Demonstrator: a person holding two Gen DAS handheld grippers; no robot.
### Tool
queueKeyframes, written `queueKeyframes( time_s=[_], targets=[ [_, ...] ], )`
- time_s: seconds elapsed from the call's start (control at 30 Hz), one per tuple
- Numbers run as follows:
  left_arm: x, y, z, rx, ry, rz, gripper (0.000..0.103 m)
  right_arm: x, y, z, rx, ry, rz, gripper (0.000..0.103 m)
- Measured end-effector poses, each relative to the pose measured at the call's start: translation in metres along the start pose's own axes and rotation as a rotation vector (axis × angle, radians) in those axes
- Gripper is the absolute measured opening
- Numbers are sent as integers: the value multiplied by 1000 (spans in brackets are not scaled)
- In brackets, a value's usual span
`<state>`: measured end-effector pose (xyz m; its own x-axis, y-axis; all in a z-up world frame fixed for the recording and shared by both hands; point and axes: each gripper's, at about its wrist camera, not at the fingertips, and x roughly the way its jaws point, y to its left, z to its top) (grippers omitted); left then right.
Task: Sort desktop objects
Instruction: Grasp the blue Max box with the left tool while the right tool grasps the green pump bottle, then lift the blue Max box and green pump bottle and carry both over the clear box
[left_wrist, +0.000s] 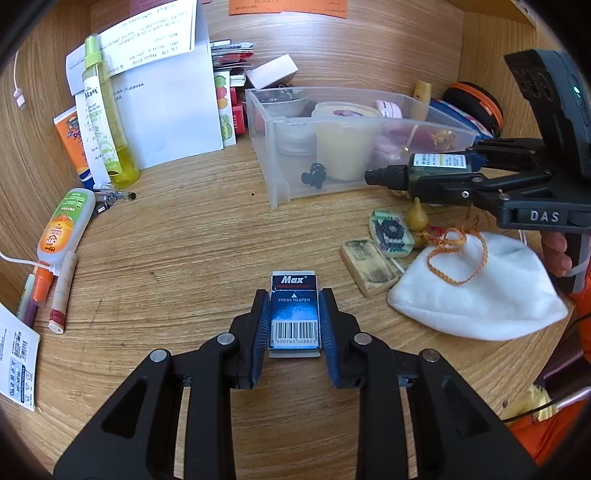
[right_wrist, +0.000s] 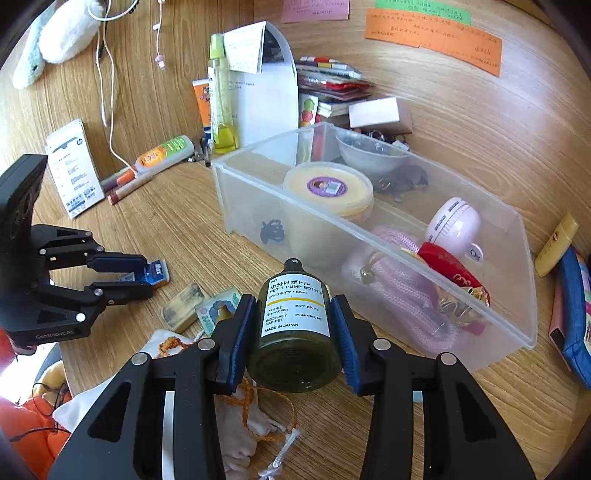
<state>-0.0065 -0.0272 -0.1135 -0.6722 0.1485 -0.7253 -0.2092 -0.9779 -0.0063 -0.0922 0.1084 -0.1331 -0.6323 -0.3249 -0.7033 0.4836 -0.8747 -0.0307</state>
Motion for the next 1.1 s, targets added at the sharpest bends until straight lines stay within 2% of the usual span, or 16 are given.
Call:
queueKeyframes(
  time_s=[0.23,0.57,0.73,0.9,1.1],
  targets=[
    [-9,3,13,-26,-53,-4,26,-18,-2,4,20,-63,24,38],
    [-22,-3,41,22,-128,7,26,-38,-12,12,66,-111,57,38],
    [-29,1,57,15,-170,-6,26,-49,-15,16,85,-122,66,38],
    [-32,3,69,12,-203,-13,26,-60,-17,16,88,-128,62,38],
    [-33,6,86,13,-241,-19,26,-78,-28,19,100,-156,11,38]
  ],
)
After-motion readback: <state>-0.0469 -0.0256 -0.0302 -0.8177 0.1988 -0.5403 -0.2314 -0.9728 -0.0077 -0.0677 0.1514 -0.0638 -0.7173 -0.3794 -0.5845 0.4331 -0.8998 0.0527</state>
